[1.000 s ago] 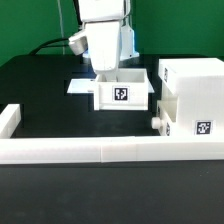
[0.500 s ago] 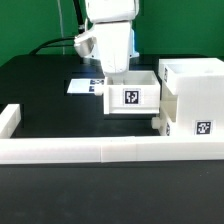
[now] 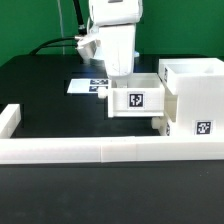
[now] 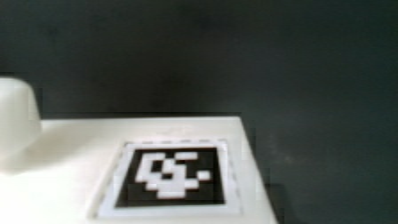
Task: Assemble drawer
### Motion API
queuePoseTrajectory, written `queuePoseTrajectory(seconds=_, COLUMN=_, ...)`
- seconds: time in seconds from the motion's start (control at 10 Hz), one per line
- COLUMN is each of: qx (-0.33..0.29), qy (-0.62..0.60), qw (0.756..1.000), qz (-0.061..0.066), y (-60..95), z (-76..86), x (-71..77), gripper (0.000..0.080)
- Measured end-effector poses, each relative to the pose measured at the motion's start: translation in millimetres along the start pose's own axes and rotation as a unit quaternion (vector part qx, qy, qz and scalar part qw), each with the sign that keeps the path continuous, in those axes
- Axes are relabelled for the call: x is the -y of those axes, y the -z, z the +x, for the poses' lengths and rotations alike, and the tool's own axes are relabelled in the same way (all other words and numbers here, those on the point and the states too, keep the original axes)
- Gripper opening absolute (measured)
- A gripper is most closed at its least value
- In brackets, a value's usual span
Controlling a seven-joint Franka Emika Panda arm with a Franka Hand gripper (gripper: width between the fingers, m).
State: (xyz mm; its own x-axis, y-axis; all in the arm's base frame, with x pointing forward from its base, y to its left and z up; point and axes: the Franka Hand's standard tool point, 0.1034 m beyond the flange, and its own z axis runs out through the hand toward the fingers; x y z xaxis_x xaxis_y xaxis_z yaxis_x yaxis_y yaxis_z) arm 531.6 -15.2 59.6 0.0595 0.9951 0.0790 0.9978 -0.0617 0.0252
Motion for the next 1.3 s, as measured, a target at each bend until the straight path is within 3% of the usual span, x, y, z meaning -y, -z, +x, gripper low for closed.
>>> queuePoseTrajectory(seconds=0.4, qx=-0.002, qy=0.002, qw=1.000, qz=-0.005, y=-0.1, z=3.6, x=-8.7, gripper=0.0044)
queuePoseTrajectory(seconds=0.9, qx=-0.004, qy=0.001, qw=1.000, qz=0.000, y=-6.0, z=3.2, x=-5.9, gripper=0.0044)
queuePoseTrajectory(seconds=1.1, qx=-0.005, qy=0.002, qw=1.000, qz=-0.012, y=-6.3, z=5.7, x=-8.5, gripper=0.0044)
queuePoseTrajectory(seconds=1.3, qx=-0.005, qy=0.002, qw=1.000, qz=-0.009, y=-6.9, z=5.9, x=-7.7, gripper=0.0044)
